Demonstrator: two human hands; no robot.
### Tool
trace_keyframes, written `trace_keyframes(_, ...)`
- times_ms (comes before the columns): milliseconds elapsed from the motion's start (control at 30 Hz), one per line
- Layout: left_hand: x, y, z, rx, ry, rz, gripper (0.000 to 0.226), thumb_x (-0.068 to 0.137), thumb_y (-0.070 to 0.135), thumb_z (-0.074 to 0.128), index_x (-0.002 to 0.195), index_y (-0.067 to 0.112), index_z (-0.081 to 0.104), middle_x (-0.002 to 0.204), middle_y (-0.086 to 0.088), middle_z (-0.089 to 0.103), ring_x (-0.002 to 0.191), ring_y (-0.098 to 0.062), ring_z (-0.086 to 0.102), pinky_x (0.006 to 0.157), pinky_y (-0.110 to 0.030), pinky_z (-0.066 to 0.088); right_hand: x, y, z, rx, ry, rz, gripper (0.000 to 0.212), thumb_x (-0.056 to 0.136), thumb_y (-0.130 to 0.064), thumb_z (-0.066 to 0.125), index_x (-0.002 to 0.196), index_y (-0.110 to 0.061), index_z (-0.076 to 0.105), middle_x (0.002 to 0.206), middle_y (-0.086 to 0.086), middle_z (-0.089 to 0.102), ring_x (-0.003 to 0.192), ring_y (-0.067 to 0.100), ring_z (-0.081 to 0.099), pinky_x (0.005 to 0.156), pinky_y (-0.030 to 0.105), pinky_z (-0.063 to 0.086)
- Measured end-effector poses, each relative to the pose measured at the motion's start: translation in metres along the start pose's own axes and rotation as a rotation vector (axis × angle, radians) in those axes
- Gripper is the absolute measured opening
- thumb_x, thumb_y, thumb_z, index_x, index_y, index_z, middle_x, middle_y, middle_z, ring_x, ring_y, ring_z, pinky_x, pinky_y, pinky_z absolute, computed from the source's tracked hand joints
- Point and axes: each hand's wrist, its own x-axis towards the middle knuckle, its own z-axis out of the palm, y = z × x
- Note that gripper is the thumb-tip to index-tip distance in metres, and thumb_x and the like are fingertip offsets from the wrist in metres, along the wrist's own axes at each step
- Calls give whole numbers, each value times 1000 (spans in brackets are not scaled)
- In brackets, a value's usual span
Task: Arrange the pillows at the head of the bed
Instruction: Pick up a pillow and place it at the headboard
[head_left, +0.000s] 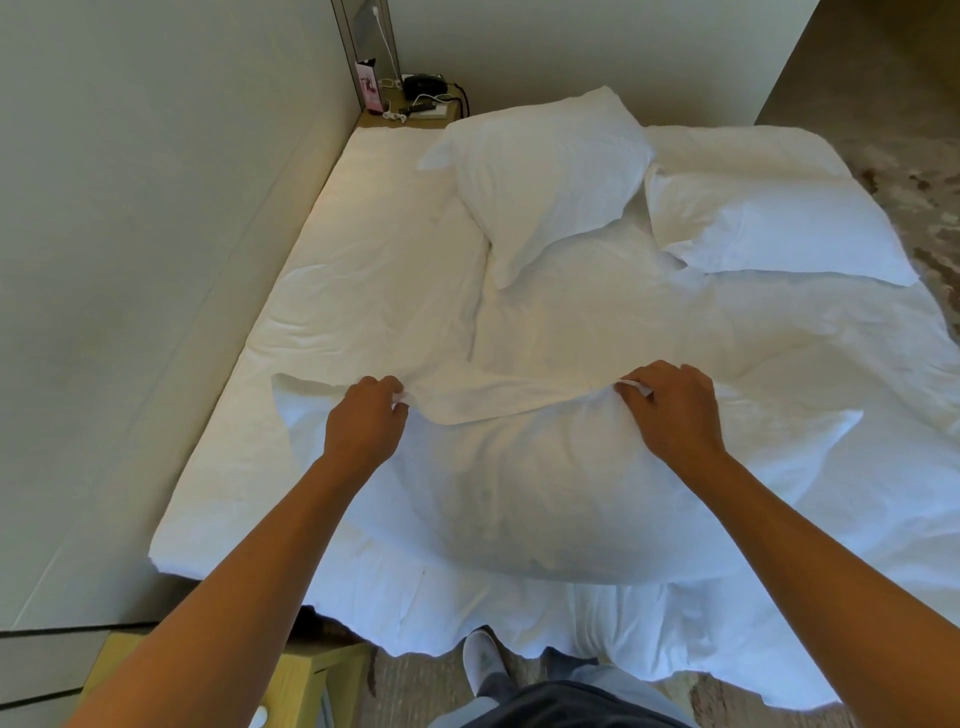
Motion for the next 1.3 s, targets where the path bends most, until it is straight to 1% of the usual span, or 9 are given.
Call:
trace_keyframes(67,3,-8,5,-30,-22,-3,31,101,28,56,130,18,64,120,-9,66,110,-29,63,87,-38,51,-3,-3,1,127,-27,24,19,105,-25,61,99,-18,77,93,12,78,107,42,70,113,43,46)
trace_keyframes(133,6,-14,10,-69,-58,8,31,102,25,56,131,16,64,121,-12,68,110,-31,64,90,-37,50,-6,-3,2,202,-54,36,18,107,-25,56,91,-25,65,79,2,70,87,30,71,80,30,55)
trace_keyframes(200,8,-17,13,-99,-83,10,29,103,20,55,129,13,65,117,-15,71,106,-34,67,89,-38,51,-7,-3,2,203,-75,20,20,108,-27,52,89,-27,58,76,-5,63,73,18,64,61,26,41)
trace_keyframes(433,8,-26,-2,-54,20,-32,28,104,10,44,85,-1,62,75,-18,67,72,-37,63,67,-46,51,4,-5,-7,115,-54,-91,18,103,-29,65,101,-18,79,91,3,75,82,27,70,77,29,47)
trace_keyframes(567,10,-22,-28,-81,137,-44,33,104,9,43,72,4,50,62,-9,55,62,-30,52,60,-37,35,22,-16,-17,177,-34,-117,22,104,-31,64,100,-16,80,90,4,77,82,28,71,79,33,53)
trace_keyframes(633,12,-17,-45,-76,193,-56,32,102,8,44,72,4,51,61,-6,54,61,-29,50,59,-36,32,32,-26,-26,209,-2,-168,24,105,-32,62,100,-16,79,90,4,76,81,28,71,81,38,57)
trace_keyframes(867,14,-11,-114,-56,397,-106,34,101,10,44,70,1,53,64,-10,59,63,-34,54,59,-41,40,92,-73,-59,346,107,-330,25,104,-32,62,95,-14,77,82,2,72,73,21,66,71,34,53)
trace_keyframes(1067,-5,-13,-173,-6,528,-176,35,102,14,44,68,7,49,59,-4,53,59,-28,49,54,-37,34,142,-120,-64,461,142,-389,22,104,-28,63,102,-12,79,94,6,75,85,26,70,75,30,52)
trace_keyframes(1300,-51,-53,-190,7,595,-289,30,104,15,45,77,13,59,65,1,58,64,-25,54,58,-33,37,153,-187,-31,558,86,-452,25,105,-27,63,108,-9,79,105,10,78,92,26,71,80,27,50)
